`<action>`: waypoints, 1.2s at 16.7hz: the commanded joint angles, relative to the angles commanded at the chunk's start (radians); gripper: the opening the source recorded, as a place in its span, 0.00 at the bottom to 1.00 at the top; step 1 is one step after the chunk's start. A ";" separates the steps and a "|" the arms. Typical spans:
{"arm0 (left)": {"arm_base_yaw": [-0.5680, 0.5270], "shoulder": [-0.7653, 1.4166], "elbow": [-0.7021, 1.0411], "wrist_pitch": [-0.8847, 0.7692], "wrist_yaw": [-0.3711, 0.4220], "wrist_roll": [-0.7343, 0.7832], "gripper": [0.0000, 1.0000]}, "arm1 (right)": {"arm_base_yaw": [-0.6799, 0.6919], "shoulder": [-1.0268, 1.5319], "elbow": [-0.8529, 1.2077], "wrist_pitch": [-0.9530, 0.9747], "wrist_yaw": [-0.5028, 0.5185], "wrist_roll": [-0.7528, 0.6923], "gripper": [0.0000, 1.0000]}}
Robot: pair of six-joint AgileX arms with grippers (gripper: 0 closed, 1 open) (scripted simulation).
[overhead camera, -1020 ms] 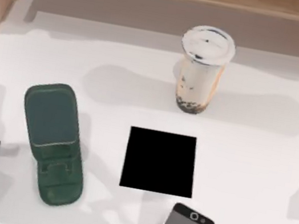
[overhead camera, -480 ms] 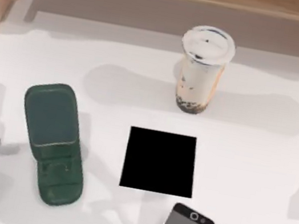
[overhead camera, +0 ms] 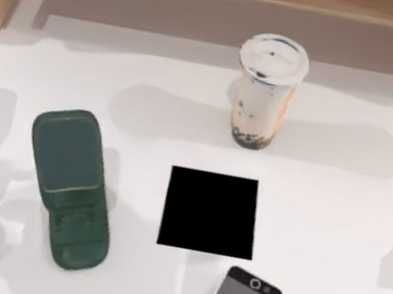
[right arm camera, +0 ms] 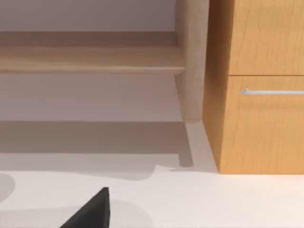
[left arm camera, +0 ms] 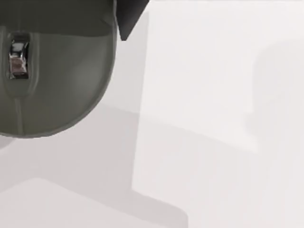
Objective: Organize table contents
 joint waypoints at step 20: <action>-0.342 0.404 0.597 -0.086 0.100 -0.316 0.00 | 0.000 0.000 0.000 0.000 0.000 0.000 1.00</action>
